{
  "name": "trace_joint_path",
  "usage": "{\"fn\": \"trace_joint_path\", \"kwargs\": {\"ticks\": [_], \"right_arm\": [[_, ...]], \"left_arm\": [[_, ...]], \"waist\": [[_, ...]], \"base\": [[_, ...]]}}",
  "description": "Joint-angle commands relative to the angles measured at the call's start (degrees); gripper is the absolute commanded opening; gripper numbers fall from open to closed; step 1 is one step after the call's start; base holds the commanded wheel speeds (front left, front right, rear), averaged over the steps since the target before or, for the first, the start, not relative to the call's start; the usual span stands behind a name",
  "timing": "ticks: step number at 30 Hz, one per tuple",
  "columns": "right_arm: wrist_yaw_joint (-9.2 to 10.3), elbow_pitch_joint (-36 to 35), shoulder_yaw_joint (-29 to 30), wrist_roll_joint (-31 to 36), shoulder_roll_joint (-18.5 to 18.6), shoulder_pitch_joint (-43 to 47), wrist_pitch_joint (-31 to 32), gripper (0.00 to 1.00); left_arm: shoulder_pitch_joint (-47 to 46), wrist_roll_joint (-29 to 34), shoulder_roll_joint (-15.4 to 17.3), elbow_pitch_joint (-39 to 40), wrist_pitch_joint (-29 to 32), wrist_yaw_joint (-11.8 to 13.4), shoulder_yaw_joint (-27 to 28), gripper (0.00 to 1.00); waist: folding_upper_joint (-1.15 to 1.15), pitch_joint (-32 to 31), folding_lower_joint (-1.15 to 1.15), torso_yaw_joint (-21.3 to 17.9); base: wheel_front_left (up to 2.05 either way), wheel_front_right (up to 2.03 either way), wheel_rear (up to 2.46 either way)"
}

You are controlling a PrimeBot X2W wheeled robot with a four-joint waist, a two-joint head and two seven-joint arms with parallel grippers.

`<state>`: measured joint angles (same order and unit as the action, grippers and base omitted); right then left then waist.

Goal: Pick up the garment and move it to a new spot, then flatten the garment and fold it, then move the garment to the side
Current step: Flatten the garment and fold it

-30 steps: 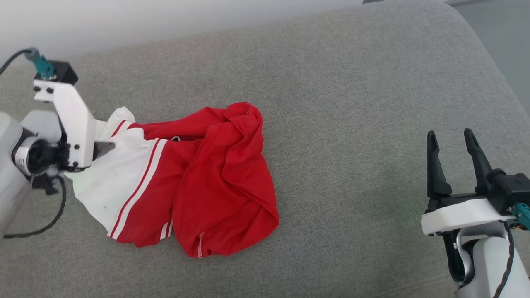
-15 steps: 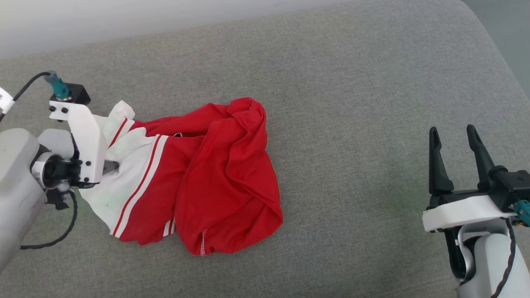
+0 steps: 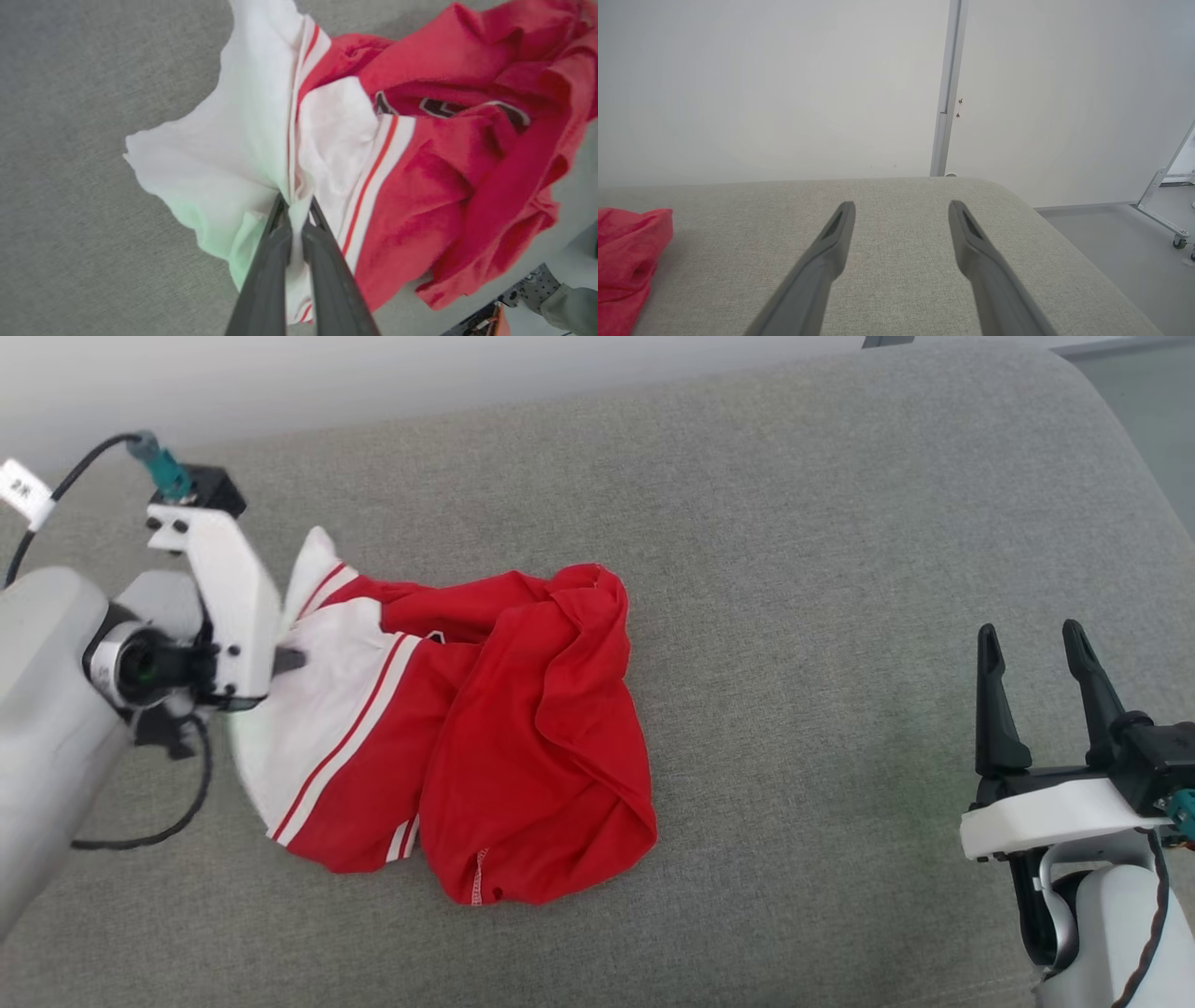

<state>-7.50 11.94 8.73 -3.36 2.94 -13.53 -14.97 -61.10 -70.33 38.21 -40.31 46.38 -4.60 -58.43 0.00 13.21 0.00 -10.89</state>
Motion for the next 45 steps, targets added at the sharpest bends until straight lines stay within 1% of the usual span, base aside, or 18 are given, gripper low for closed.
{"fn": "trace_joint_path", "kwargs": {"ticks": [1,6,10,13,14,18,19,20,21,22,27,30,37,40,45], "right_arm": [[0.02,0.14,0.0,0.33,-0.02,0.2,-0.24,1.0],[0.02,0.09,0.22,0.37,-0.02,0.57,-0.03,1.0],[0.02,0.09,0.17,0.15,-0.02,0.65,0.06,1.0],[0.02,0.17,-0.1,-0.26,-0.02,0.56,0.07,1.0],[0.02,0.25,-0.2,-0.55,-0.01,0.49,0.07,1.0],[0.02,0.55,-0.51,-0.83,-0.02,0.2,0.02,1.0],[0.02,0.64,-0.63,-0.96,-0.02,0.07,0.01,1.0],[0.02,0.73,-0.87,-1.1,-0.02,-0.08,0.0,1.0],[0.02,0.84,-1.15,-1.21,-0.01,-0.22,-0.01,1.0],[0.02,1.0,-1.47,-1.21,-0.01,-0.35,-0.03,1.0],[0.02,1.57,-2.77,-1.07,-0.01,-0.47,-0.09,1.0],[0.02,2.06,-3.42,-0.62,-0.02,0.26,-0.11,1.0],[0.02,2.12,-3.18,0.66,-0.02,2.38,0.72,1.0],[0.02,1.81,-3.15,0.82,-0.01,3.24,1.22,1.0],[0.02,1.19,-3.81,0.98,-0.02,4.28,2.26,1.0]], "left_arm": [[-0.5,-1.55,-0.56,1.37,0.41,0.03,1.05,0.0],[0.49,-5.89,-1.96,7.3,2.69,0.47,2.83,0.0],[2.65,-8.6,-3.07,13.54,5.27,2.15,2.72,0.0],[4.72,-8.93,-2.85,17.84,6.8,3.35,1.38,0.0],[6.43,-8.27,-2.79,20.39,7.52,4.11,-0.06,0.0],[10.57,-6.94,-2.72,23.61,8.1,5.31,-3.25,0.0],[11.28,-6.34,-2.76,24.01,7.64,5.61,-3.82,0.05],[11.88,-5.54,-2.8,24.25,7.2,5.72,-4.36,0.36],[12.55,-5.03,-2.91,24.35,6.56,5.79,-4.76,0.63],[13.16,-4.96,-3.04,24.37,6.08,5.88,-5.1,1.0],[13.94,-4.82,-3.07,24.31,3.56,5.98,-4.15,1.0],[13.87,-5.48,-2.84,24.62,1.65,6.24,-2.65,1.0],[15.12,-6.47,-1.09,27.78,-2.36,5.99,0.07,1.0],[16.14,-6.51,-0.25,30.05,-5.03,6.16,1.31,1.0],[18.22,-0.94,2.26,32.51,-12.96,6.11,2.19,1.0]], "waist": [[0.0,-0.22,0.0,0.13],[0.0,-0.79,0.0,0.35],[0.0,-1.11,0.0,0.37],[0.0,-1.17,0.0,0.19],[0.0,-1.18,0.0,0.09],[0.0,-1.13,0.0,0.01],[0.0,-1.12,0.0,0.02],[0.0,-1.11,0.0,0.01],[0.0,-1.13,0.0,0.03],[0.0,-1.2,0.0,0.06],[0.0,-2.24,0.0,0.55],[0.0,-3.61,0.0,1.45],[0.0,-7.34,0.0,4.71],[0.0,-8.73,0.0,6.1],[0.0,-10.41,0.0,8.45]], "base": [[0.0,0.0,0.0],[0.0,0.0,0.0],[0.0,0.0,0.0],[0.0,0.0,0.0],[0.0,0.0,0.0],[0.0,0.0,0.0],[0.0,0.0,0.0],[0.0,0.0,0.0],[0.0,0.0,0.0],[0.0,0.0,0.0],[0.0,0.0,0.0],[0.0,0.0,0.0],[0.0,0.0,0.0],[0.0,0.0,0.0],[0.0,0.0,0.0]]}}
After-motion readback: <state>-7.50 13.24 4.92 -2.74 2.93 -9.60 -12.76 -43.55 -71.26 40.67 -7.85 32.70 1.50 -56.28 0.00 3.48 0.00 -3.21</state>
